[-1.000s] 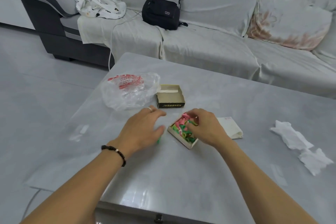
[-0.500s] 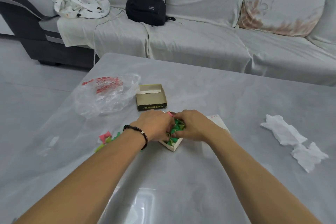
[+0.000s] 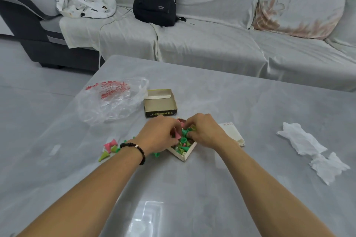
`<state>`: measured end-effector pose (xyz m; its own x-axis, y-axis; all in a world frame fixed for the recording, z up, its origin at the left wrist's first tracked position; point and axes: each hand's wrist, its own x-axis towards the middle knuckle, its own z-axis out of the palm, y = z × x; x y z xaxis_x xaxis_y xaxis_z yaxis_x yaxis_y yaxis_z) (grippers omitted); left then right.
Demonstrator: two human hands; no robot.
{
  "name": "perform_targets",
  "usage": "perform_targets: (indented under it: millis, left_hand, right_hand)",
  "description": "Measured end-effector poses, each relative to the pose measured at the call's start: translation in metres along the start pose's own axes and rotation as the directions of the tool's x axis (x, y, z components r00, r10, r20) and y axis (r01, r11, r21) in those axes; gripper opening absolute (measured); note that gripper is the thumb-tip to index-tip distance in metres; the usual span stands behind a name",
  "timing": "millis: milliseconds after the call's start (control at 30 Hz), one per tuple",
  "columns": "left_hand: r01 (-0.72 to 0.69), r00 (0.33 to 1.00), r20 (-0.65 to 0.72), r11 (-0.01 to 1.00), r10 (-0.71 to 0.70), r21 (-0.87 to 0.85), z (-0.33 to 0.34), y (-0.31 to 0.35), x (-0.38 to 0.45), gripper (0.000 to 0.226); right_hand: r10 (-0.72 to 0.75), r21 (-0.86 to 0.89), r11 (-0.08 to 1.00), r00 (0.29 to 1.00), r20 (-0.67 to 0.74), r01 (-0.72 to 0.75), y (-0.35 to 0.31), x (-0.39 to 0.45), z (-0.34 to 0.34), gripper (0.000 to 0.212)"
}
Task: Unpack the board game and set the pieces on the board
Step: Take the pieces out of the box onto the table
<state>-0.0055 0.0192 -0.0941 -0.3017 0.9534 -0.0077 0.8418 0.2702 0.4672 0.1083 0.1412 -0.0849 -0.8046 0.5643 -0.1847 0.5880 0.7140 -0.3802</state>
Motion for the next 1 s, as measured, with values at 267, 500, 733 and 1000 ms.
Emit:
perform_targets:
  millis: [267,500,733,1000]
  left_hand:
    - [0.080,0.974,-0.154,0.890,-0.165,-0.449,-0.013,-0.006,-0.018,0.021]
    - [0.167,0.979,-0.082,0.963,-0.188,-0.210,-0.035,-0.045,-0.080,0.016]
    - [0.181,0.974,-0.126,0.981,-0.188,-0.068,-0.027,-0.074,-0.125,0.017]
    - [0.144,0.982,-0.119,0.989,-0.147,-0.035,-0.026,-0.073,-0.126,0.031]
  right_hand:
    - [0.059,0.176,0.984,0.990,-0.128,-0.036,-0.004,-0.009,-0.009,0.018]
    - [-0.101,0.285,0.950,0.988,-0.116,0.131,-0.066,-0.024,0.010,0.022]
    - [-0.166,0.148,0.977,0.985,0.052,0.156,-0.106,-0.032,0.060,0.035]
    - [-0.152,0.145,0.978,0.988,0.022,0.147,-0.103,-0.039,0.056,0.052]
